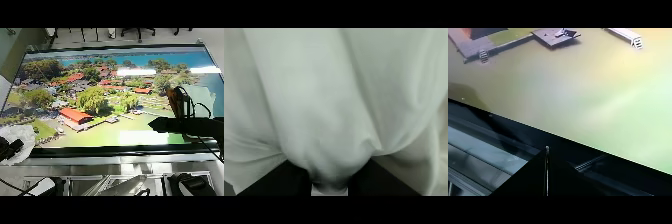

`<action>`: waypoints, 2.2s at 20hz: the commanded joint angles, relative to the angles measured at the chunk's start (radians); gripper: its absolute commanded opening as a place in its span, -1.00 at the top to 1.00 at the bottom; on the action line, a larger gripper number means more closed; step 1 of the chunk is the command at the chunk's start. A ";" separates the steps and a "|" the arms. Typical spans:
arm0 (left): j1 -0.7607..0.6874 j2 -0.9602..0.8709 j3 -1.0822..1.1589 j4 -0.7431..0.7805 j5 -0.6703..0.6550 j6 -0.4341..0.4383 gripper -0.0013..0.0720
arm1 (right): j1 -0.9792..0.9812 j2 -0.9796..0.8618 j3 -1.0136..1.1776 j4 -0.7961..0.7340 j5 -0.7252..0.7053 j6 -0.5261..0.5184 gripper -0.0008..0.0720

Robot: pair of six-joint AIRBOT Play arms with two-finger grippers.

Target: Fold the shirts.

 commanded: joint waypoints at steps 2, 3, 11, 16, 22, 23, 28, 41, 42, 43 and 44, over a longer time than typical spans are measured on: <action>-0.014 -0.079 0.113 -0.008 0.123 -0.001 0.90 | 0.001 0.000 0.000 0.000 0.000 0.000 0.93; -0.035 -0.051 0.137 -0.008 0.141 -0.001 0.90 | 0.001 0.000 0.000 0.000 0.000 0.000 0.93; -0.473 0.316 0.447 -0.350 0.289 0.031 0.90 | 0.001 0.000 0.000 0.000 0.000 0.000 0.93; -0.971 0.404 0.470 -0.424 0.227 -0.115 0.90 | 0.001 0.000 0.000 0.000 0.000 0.000 0.93; -1.434 0.217 0.259 -0.424 -0.088 -0.261 0.90 | 0.001 0.000 0.000 0.000 0.000 0.000 0.93; -1.461 0.168 0.245 -0.424 -0.134 -0.290 0.90 | 0.001 0.000 0.000 0.000 0.003 0.000 0.93; -1.494 -0.027 0.243 -0.501 -0.208 -0.315 -0.41 | 0.001 0.000 0.000 0.000 0.014 0.001 0.93; -0.948 0.264 0.003 -0.792 0.011 0.049 -0.93 | -0.217 -0.345 0.002 0.175 0.014 -0.099 -0.41; -0.942 0.227 -0.026 -0.839 -0.034 0.085 -0.93 | -0.216 -0.409 0.002 0.205 0.023 -0.111 -0.41; -0.943 0.175 -0.036 -0.872 -0.068 0.109 -0.93 | -0.216 -0.467 0.002 0.227 0.031 -0.112 -0.41; -0.946 0.118 -0.027 -0.898 -0.089 0.132 -0.93 | -0.216 -0.527 0.002 0.240 0.045 -0.112 -0.41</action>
